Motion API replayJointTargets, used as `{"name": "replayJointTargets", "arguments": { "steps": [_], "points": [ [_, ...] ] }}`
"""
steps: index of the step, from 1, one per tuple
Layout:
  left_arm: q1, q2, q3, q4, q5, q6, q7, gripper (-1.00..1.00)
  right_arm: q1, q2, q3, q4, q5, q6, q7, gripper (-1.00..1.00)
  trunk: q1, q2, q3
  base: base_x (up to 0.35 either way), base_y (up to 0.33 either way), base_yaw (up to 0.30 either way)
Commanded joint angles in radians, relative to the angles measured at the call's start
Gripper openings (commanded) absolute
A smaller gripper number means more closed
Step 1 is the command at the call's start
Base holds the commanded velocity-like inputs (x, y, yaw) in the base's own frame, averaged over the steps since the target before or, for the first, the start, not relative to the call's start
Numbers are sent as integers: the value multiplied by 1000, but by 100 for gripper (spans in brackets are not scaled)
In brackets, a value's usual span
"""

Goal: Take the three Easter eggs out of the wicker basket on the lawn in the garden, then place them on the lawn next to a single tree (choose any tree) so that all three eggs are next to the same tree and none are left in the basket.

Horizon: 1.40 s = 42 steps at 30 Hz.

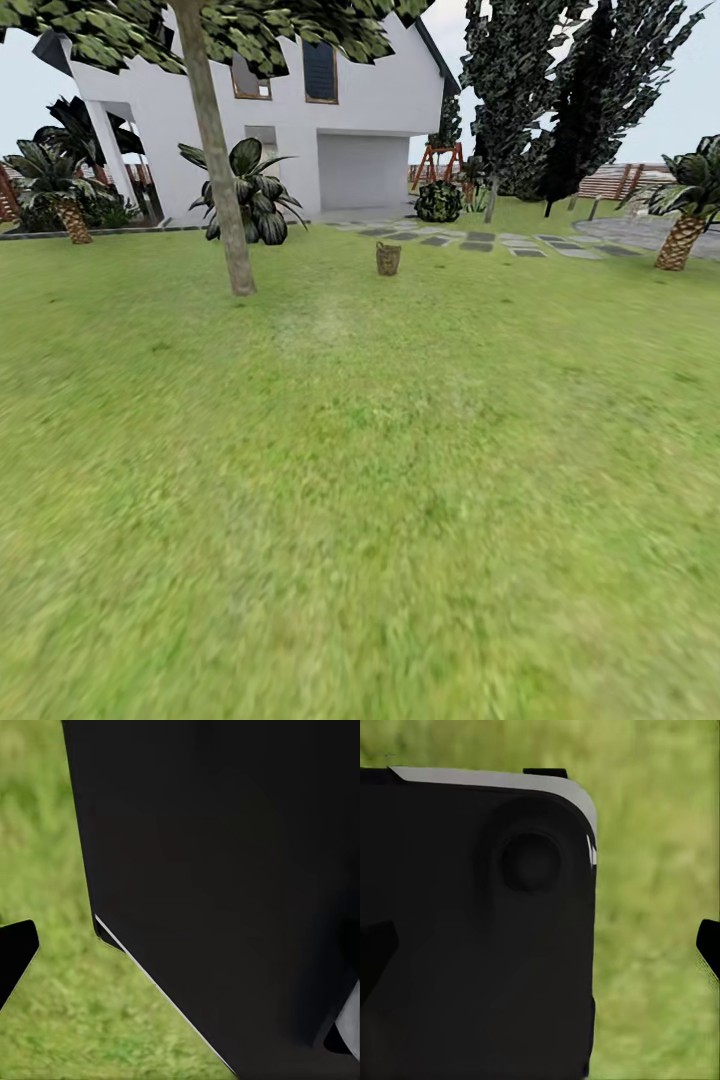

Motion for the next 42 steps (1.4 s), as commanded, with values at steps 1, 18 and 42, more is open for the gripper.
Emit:
{"name": "replayJointTargets", "arguments": {
  "steps": [1, 18, 42],
  "points": [
    [0, 0, 0, 0, 0, 0, 0, 100, -1, 0, 1, 1, 0, -3, -1, 100, 1, 0, -1, 340, 0, 0],
    [0, 0, -1, 0, 0, 0, 0, 100, -1, 0, 0, 1, 1, -3, -1, 100, 1, 0, -1, 340, 0, 0],
    [0, 0, -1, 0, 0, 0, 0, 100, -1, 5, 0, 7, 3, -3, -1, 100, 1, 0, -1, 340, 0, 0]
  ]
}}
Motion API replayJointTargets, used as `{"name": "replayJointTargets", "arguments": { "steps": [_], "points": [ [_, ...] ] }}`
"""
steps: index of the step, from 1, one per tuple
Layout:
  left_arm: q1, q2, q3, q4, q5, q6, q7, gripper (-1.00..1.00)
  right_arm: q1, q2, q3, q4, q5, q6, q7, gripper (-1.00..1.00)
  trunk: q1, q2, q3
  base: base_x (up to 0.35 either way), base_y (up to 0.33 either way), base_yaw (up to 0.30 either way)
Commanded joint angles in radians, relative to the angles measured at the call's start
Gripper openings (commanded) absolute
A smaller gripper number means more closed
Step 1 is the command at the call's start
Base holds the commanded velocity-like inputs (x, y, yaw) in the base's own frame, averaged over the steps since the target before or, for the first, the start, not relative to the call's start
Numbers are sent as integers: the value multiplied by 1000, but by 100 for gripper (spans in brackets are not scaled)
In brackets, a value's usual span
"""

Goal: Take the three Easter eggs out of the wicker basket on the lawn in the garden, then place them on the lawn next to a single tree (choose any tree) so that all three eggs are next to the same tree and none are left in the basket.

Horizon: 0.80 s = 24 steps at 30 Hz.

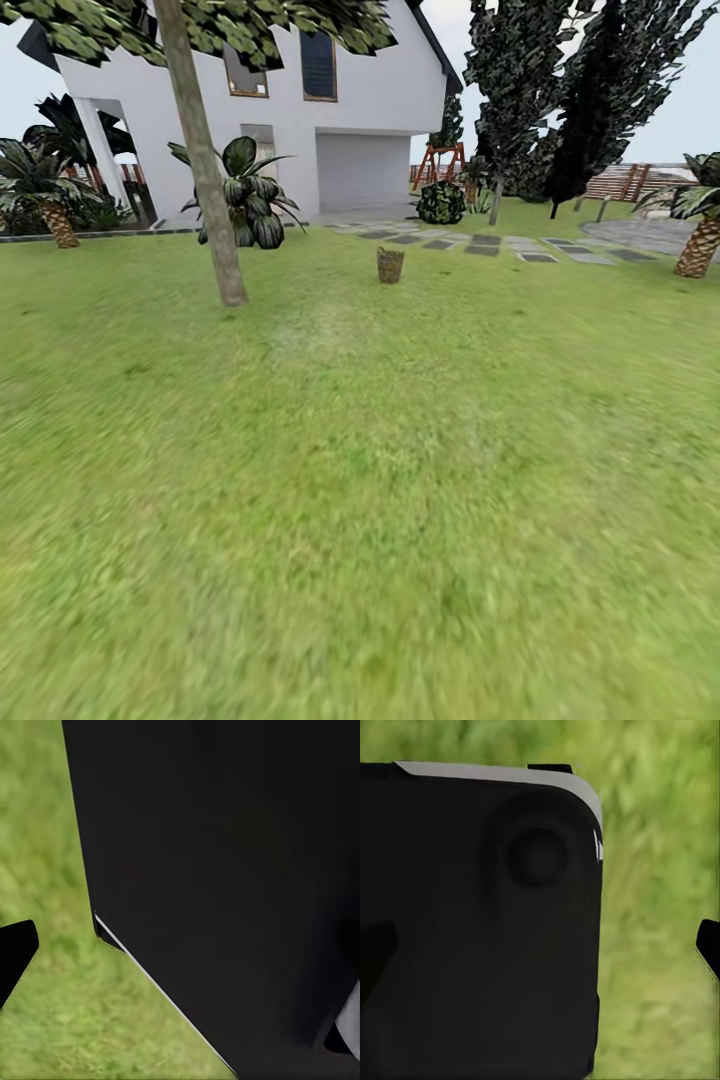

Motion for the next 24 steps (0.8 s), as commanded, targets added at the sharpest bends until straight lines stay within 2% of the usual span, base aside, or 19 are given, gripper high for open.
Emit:
{"name": "replayJointTargets", "arguments": {
  "steps": [1, 24],
  "points": [
    [0, 0, 0, 0, 0, 0, 0, 100, -1, 0, 0, 1, 0, -3, -1, 100, 1, 0, -1, 340, 0, 0],
    [0, 0, 0, 0, 0, 0, 0, 100, 0, -2, -1, 18, -7, 6, -1, 100, 1, 0, -1, 340, 0, 0]
  ]
}}
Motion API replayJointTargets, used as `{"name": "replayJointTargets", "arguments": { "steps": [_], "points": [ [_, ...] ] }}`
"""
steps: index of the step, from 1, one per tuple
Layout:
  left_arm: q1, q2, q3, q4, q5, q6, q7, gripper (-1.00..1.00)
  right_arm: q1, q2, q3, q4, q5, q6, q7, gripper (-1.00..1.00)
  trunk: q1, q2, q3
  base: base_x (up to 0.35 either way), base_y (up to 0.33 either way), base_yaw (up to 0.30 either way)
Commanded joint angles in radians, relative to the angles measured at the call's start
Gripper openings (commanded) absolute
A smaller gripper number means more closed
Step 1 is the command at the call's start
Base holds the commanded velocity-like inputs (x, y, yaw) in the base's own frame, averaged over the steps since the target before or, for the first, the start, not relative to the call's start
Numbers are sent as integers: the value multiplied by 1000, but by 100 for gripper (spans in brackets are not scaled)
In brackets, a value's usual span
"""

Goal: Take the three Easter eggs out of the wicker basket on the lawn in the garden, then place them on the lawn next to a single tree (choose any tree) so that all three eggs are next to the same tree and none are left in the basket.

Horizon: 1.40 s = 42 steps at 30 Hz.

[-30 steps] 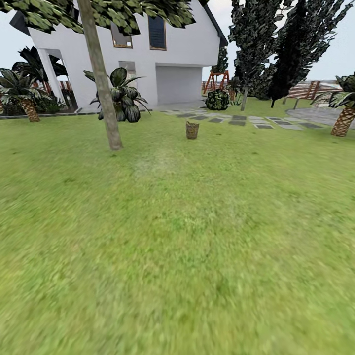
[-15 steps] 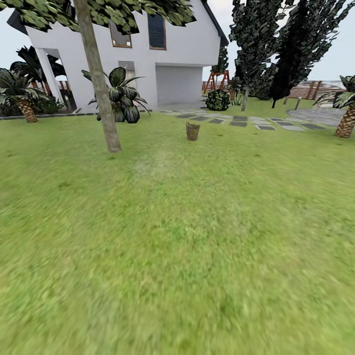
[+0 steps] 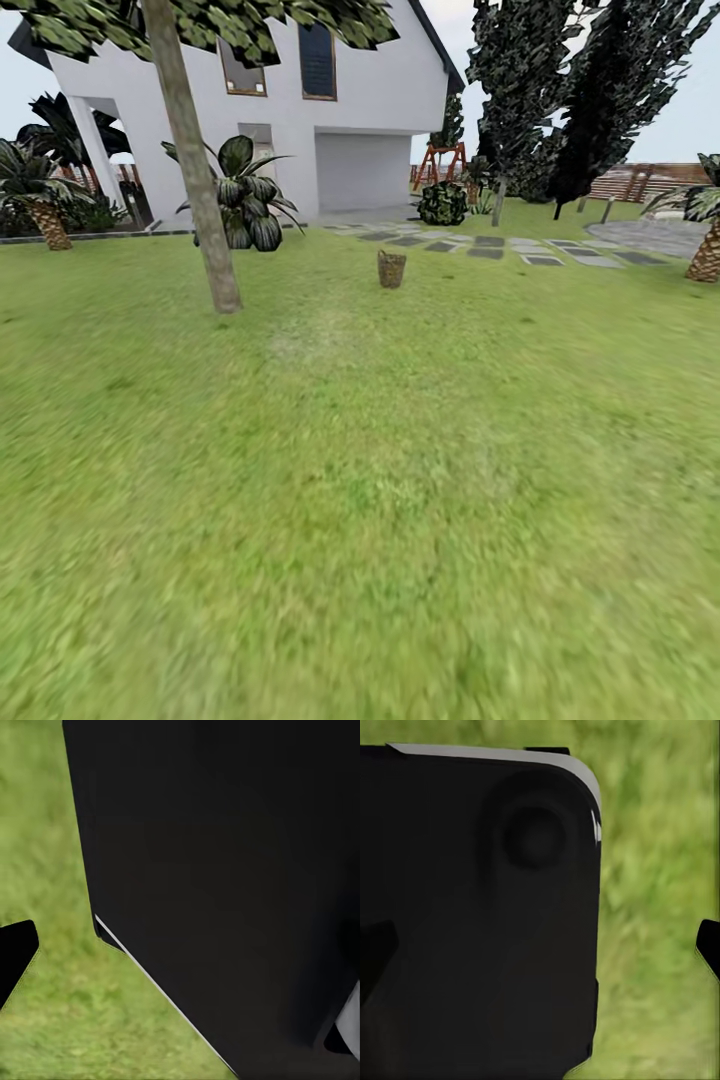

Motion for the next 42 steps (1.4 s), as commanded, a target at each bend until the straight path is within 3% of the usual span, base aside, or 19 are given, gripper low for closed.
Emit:
{"name": "replayJointTargets", "arguments": {
  "steps": [1, 42],
  "points": [
    [0, 0, 0, 0, 0, 0, 0, 100, -1, 0, 0, 1, -1, -3, -1, 100, 1, 0, -1, 340, 0, 0],
    [0, 0, 0, 0, 1, 0, 0, 100, -1, 1, 2, 33, 4, -11, -1, 100, 1, 0, -1, 340, 0, 0]
  ]
}}
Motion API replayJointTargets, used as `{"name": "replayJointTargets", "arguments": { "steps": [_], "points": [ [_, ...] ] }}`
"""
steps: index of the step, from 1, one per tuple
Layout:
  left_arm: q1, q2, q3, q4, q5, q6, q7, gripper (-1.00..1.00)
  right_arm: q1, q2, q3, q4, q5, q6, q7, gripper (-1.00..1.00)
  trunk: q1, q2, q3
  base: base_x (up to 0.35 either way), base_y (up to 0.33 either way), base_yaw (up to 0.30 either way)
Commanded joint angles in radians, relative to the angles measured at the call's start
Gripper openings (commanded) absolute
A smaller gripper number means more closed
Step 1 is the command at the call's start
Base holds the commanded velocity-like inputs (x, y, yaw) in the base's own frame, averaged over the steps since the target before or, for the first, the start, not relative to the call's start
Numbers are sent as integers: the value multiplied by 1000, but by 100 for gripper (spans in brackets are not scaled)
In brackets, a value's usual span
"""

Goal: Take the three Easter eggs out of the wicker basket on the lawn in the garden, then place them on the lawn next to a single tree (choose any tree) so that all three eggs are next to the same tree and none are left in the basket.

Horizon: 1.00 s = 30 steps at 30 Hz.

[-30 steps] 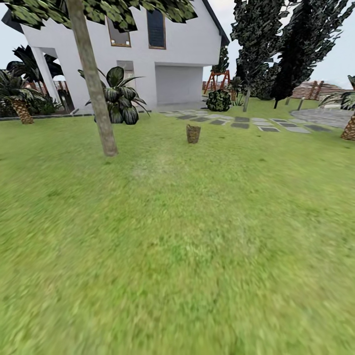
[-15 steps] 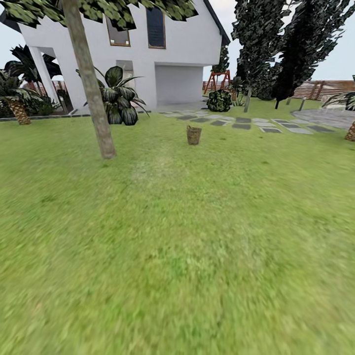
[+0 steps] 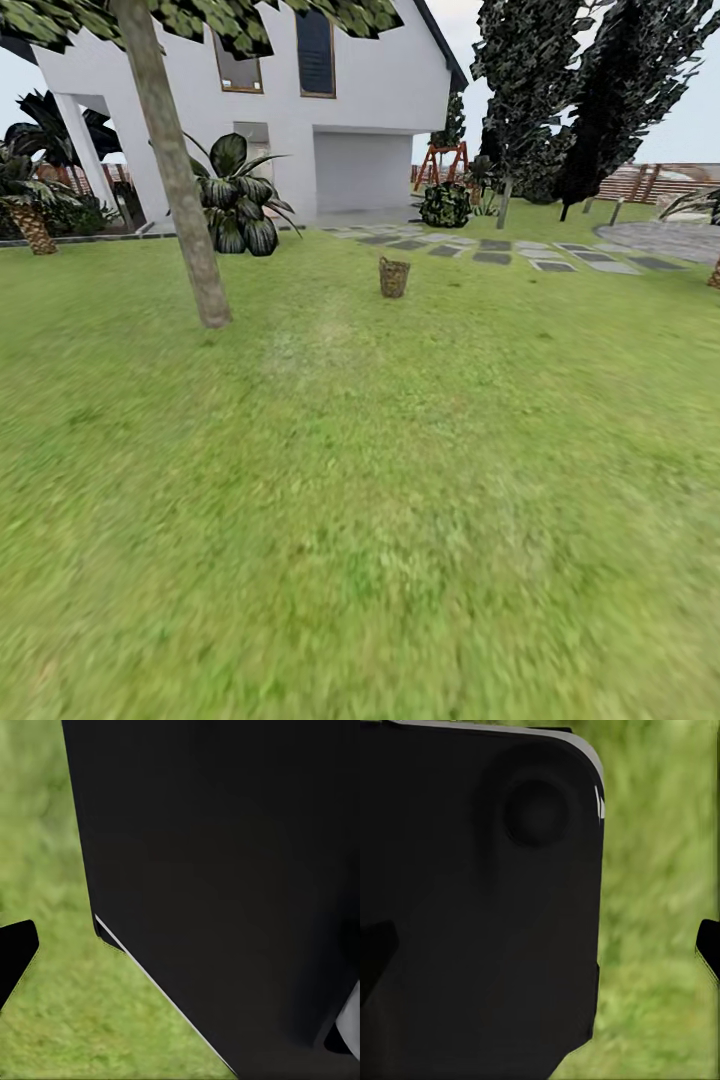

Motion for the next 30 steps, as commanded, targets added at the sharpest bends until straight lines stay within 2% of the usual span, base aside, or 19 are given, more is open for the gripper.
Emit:
{"name": "replayJointTargets", "arguments": {
  "steps": [1, 30],
  "points": [
    [0, 0, 0, 0, 0, 0, 0, 100, -1, 0, 0, 4, 0, -7, -1, 100, 1, 0, -1, 340, 0, 0],
    [0, 0, 1, 0, 1, 0, 2, 100, -2, 0, 0, 4, 1, -6, -1, 100, 1, 0, -1, 340, 0, 0]
  ]
}}
